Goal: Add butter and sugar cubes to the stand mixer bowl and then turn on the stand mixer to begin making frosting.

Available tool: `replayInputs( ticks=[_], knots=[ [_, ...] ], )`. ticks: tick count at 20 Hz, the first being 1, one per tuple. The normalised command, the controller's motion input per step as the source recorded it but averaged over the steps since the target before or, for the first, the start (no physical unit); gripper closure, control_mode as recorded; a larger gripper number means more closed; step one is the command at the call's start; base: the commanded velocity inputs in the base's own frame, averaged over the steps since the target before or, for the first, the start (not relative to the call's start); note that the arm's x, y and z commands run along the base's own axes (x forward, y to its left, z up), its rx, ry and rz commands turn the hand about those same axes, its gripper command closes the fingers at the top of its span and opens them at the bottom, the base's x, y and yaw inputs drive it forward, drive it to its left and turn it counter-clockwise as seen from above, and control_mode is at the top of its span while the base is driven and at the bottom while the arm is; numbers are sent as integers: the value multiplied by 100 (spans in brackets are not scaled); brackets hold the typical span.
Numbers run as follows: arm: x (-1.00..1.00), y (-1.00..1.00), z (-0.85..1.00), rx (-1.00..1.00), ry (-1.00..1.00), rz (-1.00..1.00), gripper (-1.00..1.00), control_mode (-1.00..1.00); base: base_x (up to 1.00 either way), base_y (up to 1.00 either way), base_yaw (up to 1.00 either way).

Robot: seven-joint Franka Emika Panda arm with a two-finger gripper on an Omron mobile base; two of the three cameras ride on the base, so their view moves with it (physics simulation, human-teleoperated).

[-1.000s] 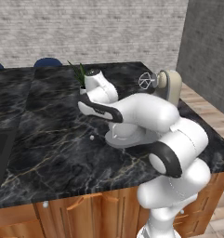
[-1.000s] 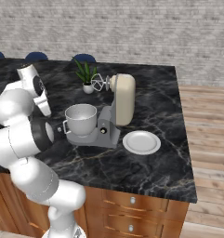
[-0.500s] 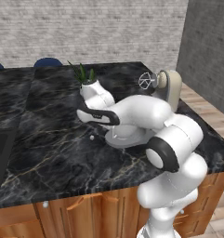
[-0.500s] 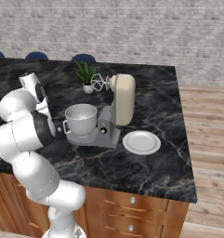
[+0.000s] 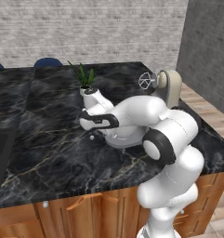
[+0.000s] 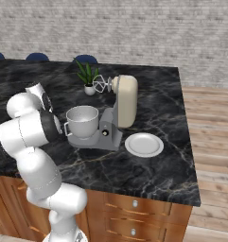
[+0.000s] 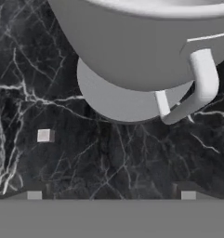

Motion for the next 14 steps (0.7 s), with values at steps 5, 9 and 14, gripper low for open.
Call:
replayInputs(
  ticks=[5, 9, 14],
  knots=[
    [23, 15, -37, 0, 0, 0, -100, -100, 0, 0, 0],
    [24, 19, -29, 0, 0, 0, -100, -100, 0, 0, 0],
    [22, 8, -11, 0, 0, -2, -100, -100, 0, 0, 0]
  ],
)
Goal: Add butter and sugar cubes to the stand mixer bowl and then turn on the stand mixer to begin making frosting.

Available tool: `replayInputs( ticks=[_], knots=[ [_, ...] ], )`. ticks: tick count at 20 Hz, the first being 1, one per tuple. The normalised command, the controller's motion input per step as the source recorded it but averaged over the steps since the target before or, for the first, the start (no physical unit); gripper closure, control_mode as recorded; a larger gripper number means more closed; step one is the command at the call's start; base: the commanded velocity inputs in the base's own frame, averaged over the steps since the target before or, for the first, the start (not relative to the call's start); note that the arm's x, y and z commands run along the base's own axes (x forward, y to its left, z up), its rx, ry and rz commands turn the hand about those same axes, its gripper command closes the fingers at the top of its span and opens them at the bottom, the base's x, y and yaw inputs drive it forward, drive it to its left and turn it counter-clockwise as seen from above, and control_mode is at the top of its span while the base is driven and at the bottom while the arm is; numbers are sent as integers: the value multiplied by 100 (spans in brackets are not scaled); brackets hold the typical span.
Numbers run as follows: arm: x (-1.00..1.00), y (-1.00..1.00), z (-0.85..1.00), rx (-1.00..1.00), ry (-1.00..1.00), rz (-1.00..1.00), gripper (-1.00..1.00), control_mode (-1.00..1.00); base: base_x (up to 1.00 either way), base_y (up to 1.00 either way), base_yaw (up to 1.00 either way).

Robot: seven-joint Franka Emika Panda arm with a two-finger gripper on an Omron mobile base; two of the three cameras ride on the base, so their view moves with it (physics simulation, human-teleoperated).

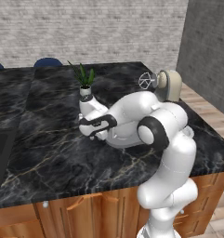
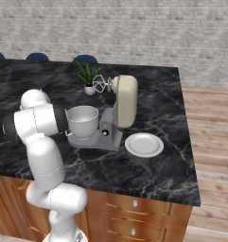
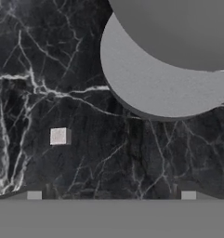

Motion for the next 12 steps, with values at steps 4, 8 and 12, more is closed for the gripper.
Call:
replayInputs(
  ticks=[4, 8, 12],
  knots=[
    [19, 0, -1, 0, 2, -3, -100, -100, 0, 0, 0],
    [9, -2, -7, 0, 0, 0, -100, -100, 0, 0, 0],
    [21, -1, -15, 0, 0, 0, -100, -100, 0, 0, 0]
  ],
)
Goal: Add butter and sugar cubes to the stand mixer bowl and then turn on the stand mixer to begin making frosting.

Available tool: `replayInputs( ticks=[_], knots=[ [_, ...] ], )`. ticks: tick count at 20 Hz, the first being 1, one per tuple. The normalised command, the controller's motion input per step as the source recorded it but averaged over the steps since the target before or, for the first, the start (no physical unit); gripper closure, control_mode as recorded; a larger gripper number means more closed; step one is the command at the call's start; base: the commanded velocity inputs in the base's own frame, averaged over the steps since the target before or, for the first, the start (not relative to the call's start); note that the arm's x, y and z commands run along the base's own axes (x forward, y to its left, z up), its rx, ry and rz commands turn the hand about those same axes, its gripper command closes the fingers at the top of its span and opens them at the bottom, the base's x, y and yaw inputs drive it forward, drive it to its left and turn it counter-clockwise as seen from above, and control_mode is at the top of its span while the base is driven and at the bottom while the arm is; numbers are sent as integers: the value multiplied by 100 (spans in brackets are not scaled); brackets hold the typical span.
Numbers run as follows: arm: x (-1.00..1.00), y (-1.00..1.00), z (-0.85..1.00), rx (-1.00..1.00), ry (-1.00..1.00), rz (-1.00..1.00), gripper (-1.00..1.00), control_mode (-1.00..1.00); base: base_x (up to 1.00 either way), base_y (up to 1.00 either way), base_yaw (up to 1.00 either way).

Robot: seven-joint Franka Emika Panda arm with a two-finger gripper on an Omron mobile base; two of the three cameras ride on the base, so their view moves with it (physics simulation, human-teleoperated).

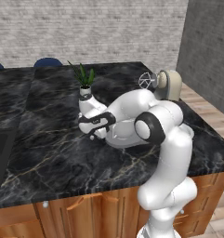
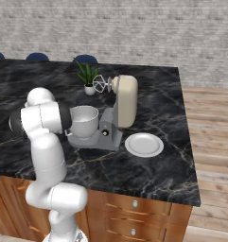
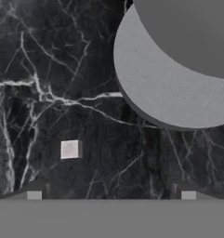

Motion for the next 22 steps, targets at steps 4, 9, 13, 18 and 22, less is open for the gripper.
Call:
replayInputs(
  ticks=[4, 9, 13, 18, 22],
  knots=[
    [23, -3, -29, 0, 0, 0, -100, -100, 0, 0, 0],
    [11, 0, -25, 0, 2, 0, -100, -100, 0, 0, 0],
    [6, 0, -19, 0, 5, 0, -100, -100, 0, 0, 0],
    [23, 0, -8, 0, 7, 0, -100, -100, 0, 0, 0],
    [25, 0, -6, 0, 2, 0, -100, -100, 0, 0, 0]
  ],
)
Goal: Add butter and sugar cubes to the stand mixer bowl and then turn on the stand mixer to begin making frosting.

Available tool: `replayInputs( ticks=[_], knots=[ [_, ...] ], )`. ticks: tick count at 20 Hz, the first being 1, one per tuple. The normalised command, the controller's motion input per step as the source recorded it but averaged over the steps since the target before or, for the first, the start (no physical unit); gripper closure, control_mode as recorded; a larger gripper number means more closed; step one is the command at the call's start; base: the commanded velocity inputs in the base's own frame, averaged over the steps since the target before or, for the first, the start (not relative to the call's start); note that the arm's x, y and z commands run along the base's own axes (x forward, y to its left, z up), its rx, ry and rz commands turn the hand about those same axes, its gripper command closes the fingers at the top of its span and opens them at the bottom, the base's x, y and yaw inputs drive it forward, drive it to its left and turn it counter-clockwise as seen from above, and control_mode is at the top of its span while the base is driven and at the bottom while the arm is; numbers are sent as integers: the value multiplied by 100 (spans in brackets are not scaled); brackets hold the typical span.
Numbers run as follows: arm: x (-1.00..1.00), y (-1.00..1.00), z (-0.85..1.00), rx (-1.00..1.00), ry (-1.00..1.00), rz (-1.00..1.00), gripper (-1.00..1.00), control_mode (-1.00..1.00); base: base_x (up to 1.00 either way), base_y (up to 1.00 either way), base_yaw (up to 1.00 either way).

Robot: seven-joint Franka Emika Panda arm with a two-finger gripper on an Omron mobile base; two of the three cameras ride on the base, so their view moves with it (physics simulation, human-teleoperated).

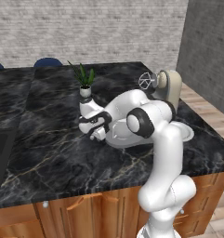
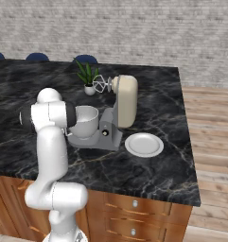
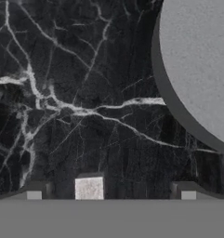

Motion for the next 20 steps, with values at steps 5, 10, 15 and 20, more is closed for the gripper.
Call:
replayInputs(
  ticks=[5, 10, 15, 20],
  knots=[
    [8, 0, -10, 0, 0, 0, -100, -100, 0, 0, 0],
    [1, 0, -17, 0, 0, 0, -100, -100, 0, 0, 0],
    [9, 0, -17, 0, 0, 0, -100, -100, 0, 0, 0],
    [11, 0, -14, 0, 2, 0, -100, -100, 0, 0, 0]
  ],
)
